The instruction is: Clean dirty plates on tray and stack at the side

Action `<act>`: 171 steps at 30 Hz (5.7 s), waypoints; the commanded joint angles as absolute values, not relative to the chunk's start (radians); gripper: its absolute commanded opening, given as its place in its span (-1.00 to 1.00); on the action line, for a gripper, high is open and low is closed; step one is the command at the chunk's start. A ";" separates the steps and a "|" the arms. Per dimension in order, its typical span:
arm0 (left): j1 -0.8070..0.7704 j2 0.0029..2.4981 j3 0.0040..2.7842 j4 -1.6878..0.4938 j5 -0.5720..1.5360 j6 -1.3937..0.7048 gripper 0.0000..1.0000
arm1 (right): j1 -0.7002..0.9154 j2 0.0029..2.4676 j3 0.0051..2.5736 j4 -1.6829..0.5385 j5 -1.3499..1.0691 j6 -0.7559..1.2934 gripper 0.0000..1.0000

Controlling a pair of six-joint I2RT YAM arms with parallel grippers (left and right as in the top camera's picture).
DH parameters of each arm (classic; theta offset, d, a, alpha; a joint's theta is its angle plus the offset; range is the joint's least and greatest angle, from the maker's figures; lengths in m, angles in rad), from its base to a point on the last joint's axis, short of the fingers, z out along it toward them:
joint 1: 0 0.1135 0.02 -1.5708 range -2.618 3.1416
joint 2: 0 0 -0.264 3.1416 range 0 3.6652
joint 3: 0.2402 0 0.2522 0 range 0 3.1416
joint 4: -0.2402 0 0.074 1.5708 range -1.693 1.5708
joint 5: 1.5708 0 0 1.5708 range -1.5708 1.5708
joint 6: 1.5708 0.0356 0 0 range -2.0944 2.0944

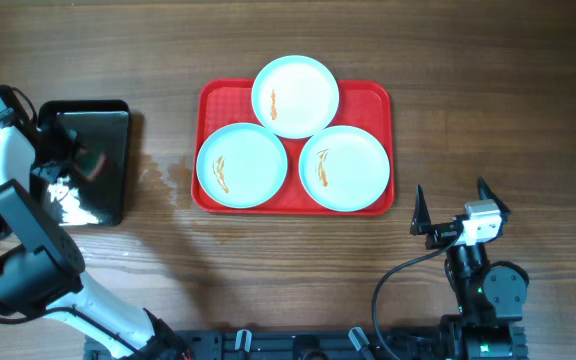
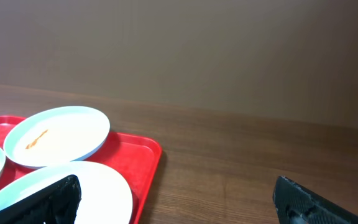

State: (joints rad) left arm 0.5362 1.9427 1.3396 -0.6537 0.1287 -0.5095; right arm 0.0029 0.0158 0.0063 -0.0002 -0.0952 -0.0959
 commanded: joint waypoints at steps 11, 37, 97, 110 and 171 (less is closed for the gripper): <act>0.525 1.915 1.332 -0.714 0.078 -0.501 0.15 | -0.002 0.011 0.005 0.003 -0.082 -0.105 1.00; 0.460 1.979 1.309 -0.639 -0.001 -0.759 0.23 | -0.002 0.011 0.005 0.003 -0.082 -0.105 0.99; 0.462 1.966 1.289 -0.645 -0.103 -0.585 -0.92 | -0.002 0.011 0.005 0.003 -0.082 -0.104 0.99; 0.400 1.952 1.288 -0.632 -0.102 -0.163 -0.44 | -0.002 0.011 0.005 0.003 -0.082 -0.104 1.00; 0.414 1.979 1.288 -0.659 -0.104 -0.506 0.11 | -0.002 0.011 0.005 0.003 -0.082 -0.104 1.00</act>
